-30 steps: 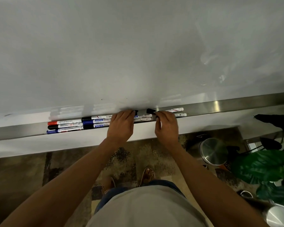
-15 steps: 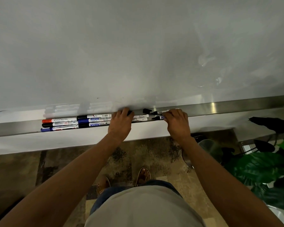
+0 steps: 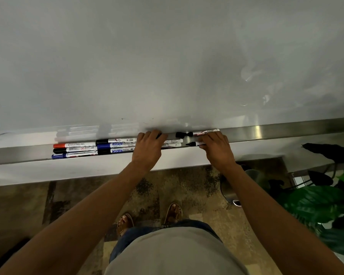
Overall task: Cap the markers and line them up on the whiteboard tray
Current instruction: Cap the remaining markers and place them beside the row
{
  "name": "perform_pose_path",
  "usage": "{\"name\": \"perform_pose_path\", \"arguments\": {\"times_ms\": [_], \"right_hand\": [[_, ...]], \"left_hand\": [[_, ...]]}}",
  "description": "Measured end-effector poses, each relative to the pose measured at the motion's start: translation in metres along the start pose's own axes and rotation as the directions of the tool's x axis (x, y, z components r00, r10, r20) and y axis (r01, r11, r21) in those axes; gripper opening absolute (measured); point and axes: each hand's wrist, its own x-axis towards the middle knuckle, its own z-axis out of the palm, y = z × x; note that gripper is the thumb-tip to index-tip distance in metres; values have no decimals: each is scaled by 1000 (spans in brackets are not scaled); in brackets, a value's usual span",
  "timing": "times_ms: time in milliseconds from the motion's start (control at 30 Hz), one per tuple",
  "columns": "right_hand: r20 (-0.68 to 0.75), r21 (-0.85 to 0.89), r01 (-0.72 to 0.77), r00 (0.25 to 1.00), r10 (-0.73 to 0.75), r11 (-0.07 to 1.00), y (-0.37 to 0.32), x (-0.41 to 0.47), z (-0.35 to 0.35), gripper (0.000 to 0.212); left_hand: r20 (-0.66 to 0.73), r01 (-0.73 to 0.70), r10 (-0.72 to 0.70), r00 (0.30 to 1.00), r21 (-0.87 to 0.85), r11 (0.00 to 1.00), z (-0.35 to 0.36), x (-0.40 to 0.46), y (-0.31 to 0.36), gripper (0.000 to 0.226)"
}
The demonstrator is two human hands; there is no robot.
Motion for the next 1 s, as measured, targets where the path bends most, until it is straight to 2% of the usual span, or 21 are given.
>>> {"name": "perform_pose_path", "arguments": {"times_ms": [100,200,300,533,833,900,1000], "right_hand": [[-26,26,12,1000,-11,1000,-3,0,0,22],[-61,64,19,998,-15,998,-12,4,-2,24],[-70,75,62,996,-57,995,-24,10,-5,27],[-92,56,64,994,-58,996,-37,13,-7,32],[-149,52,26,989,-18,998,-36,9,-7,37],[-157,41,-14,987,20,999,-34,8,-6,37],[-144,23,-89,985,91,996,-24,5,-3,37]], "left_hand": [[-33,13,-19,999,-180,983,-5,1,1,40],[-15,84,-105,994,-494,865,-12,1,7,35],[38,164,-179,983,-611,774,-19,5,12,31],[42,128,-128,991,-596,793,-23,5,11,23],[6,91,-112,994,-634,768,-18,2,4,20],[0,96,-118,993,-589,802,-14,4,1,18],[1,55,-59,998,-387,921,-5,8,-4,14]]}}
